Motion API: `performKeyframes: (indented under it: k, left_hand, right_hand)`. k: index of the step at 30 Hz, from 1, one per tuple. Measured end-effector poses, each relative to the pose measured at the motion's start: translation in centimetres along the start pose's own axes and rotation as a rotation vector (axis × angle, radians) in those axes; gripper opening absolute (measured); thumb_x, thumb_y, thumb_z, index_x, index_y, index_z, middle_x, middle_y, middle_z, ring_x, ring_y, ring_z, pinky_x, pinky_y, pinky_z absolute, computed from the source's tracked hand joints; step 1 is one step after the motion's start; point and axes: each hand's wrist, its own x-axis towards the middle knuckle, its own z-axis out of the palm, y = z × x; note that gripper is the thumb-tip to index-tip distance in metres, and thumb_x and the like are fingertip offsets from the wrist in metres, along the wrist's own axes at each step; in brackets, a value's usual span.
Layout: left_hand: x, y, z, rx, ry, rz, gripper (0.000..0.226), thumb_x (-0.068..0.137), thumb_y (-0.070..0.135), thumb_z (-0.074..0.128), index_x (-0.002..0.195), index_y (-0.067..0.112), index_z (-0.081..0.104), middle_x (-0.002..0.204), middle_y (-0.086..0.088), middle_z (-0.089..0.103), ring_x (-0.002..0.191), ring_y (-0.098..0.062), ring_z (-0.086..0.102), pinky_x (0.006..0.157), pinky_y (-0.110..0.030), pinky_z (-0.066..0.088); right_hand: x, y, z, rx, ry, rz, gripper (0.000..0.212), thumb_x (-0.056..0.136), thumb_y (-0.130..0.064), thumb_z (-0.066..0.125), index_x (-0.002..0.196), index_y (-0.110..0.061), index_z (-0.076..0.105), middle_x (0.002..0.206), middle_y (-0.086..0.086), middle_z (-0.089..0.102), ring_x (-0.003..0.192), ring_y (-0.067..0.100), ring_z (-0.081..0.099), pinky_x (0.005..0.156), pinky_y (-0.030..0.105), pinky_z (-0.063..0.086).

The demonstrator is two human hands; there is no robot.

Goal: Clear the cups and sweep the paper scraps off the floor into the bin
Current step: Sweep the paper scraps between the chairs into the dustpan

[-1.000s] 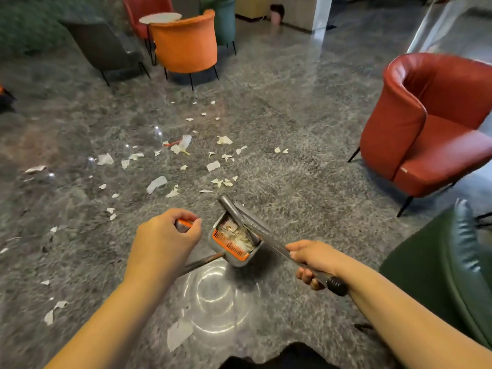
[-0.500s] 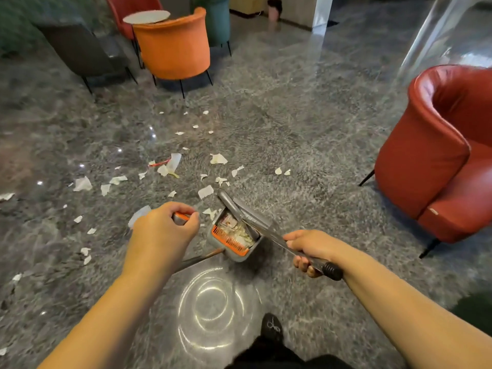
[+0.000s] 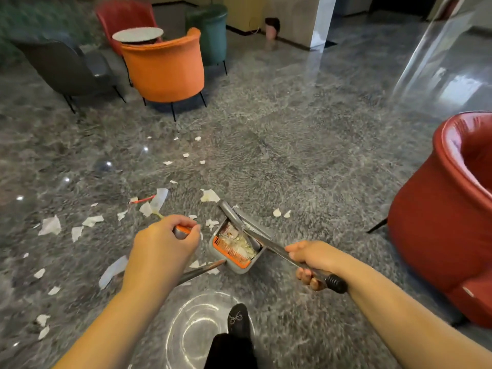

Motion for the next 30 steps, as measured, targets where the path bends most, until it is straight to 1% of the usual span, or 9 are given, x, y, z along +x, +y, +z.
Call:
performKeyframes:
  k: [2, 4, 7, 12, 15, 18, 23, 26, 30]
  left_hand:
    - [4.8, 0.7, 1.2, 0.016, -0.008, 0.014, 0.005, 0.087, 0.031, 0.069, 0.082, 0.031, 0.07, 0.06, 0.019, 0.061, 0.059, 0.002, 0.056, 0.049, -0.012, 0.034]
    - [9.0, 1.5, 2.3, 0.008, -0.021, 0.028, 0.005, 0.087, 0.03, 0.07, 0.082, 0.029, 0.071, 0.059, 0.02, 0.06, 0.057, 0.005, 0.056, 0.048, -0.011, 0.037]
    - [15.8, 3.1, 3.6, -0.013, -0.046, 0.032, 0.005, 0.086, 0.029, 0.07, 0.081, 0.028, 0.071, 0.053, 0.021, 0.06, 0.054, 0.006, 0.056, 0.049, -0.013, 0.036]
    - [25.5, 6.4, 5.4, 0.007, -0.076, 0.077, 0.009, 0.086, 0.032, 0.07, 0.077, 0.033, 0.068, 0.06, 0.019, 0.062, 0.065, -0.003, 0.059, 0.063, -0.032, 0.049]
    - [30.6, 8.3, 7.1, 0.014, -0.087, 0.084, 0.011, 0.086, 0.036, 0.069, 0.075, 0.036, 0.066, 0.062, 0.018, 0.063, 0.066, -0.012, 0.061, 0.065, -0.037, 0.054]
    - [36.3, 10.2, 9.6, 0.008, -0.079, 0.091, 0.007, 0.086, 0.035, 0.069, 0.079, 0.032, 0.069, 0.06, 0.016, 0.063, 0.064, -0.012, 0.061, 0.062, -0.035, 0.052]
    - [46.0, 14.1, 14.5, 0.021, -0.062, 0.108, 0.006, 0.086, 0.03, 0.07, 0.081, 0.026, 0.071, 0.063, 0.016, 0.063, 0.065, -0.004, 0.059, 0.063, -0.029, 0.045]
    - [51.6, 16.9, 17.2, 0.011, -0.046, 0.092, 0.007, 0.085, 0.03, 0.071, 0.079, 0.028, 0.07, 0.066, 0.018, 0.064, 0.068, -0.002, 0.059, 0.065, -0.029, 0.045]
    - [58.7, 20.6, 19.7, -0.001, -0.06, 0.088, 0.007, 0.086, 0.03, 0.069, 0.081, 0.027, 0.071, 0.065, 0.014, 0.065, 0.064, -0.007, 0.06, 0.06, -0.029, 0.044]
  right_hand:
    - [2.8, -3.3, -1.1, -0.003, 0.002, 0.002, 0.026, 0.102, -0.013, 0.034, 0.12, -0.027, 0.046, 0.051, 0.003, 0.041, 0.033, 0.007, 0.036, 0.037, 0.012, 0.03]
    - [4.9, -6.5, -2.1, -0.011, 0.015, -0.001, 0.026, 0.101, -0.013, 0.034, 0.121, -0.027, 0.045, 0.05, 0.002, 0.042, 0.033, 0.007, 0.036, 0.037, 0.012, 0.03]
    - [8.1, -12.0, -3.8, -0.003, 0.025, 0.011, 0.027, 0.101, -0.013, 0.031, 0.119, -0.028, 0.043, 0.055, 0.004, 0.04, 0.034, 0.007, 0.036, 0.036, 0.012, 0.029]
    - [12.2, -19.7, -6.7, 0.077, 0.034, 0.012, 0.026, 0.102, -0.012, 0.029, 0.117, -0.028, 0.044, 0.053, 0.003, 0.038, 0.03, 0.006, 0.034, 0.035, 0.011, 0.028]
    - [14.9, -23.7, -8.8, 0.076, 0.028, -0.003, 0.024, 0.102, -0.013, 0.029, 0.114, -0.028, 0.044, 0.058, 0.003, 0.037, 0.032, 0.006, 0.034, 0.034, 0.012, 0.028]
    - [18.6, -27.8, -11.5, 0.073, 0.019, -0.003, 0.027, 0.102, -0.011, 0.026, 0.103, -0.028, 0.047, 0.058, 0.003, 0.036, 0.032, 0.006, 0.034, 0.034, 0.012, 0.027]
    - [25.7, -35.6, -17.3, 0.083, 0.049, 0.001, 0.026, 0.101, -0.011, 0.03, 0.116, -0.026, 0.046, 0.065, 0.006, 0.042, 0.033, 0.006, 0.036, 0.035, 0.012, 0.028]
    - [29.2, -40.6, -20.8, 0.081, 0.047, 0.001, 0.024, 0.101, -0.013, 0.032, 0.111, -0.028, 0.048, 0.061, 0.005, 0.042, 0.035, 0.007, 0.036, 0.036, 0.014, 0.029]
    - [33.0, -47.2, -25.1, 0.061, 0.043, 0.002, 0.021, 0.103, -0.015, 0.031, 0.109, -0.028, 0.046, 0.06, 0.004, 0.042, 0.035, 0.007, 0.036, 0.036, 0.013, 0.029]
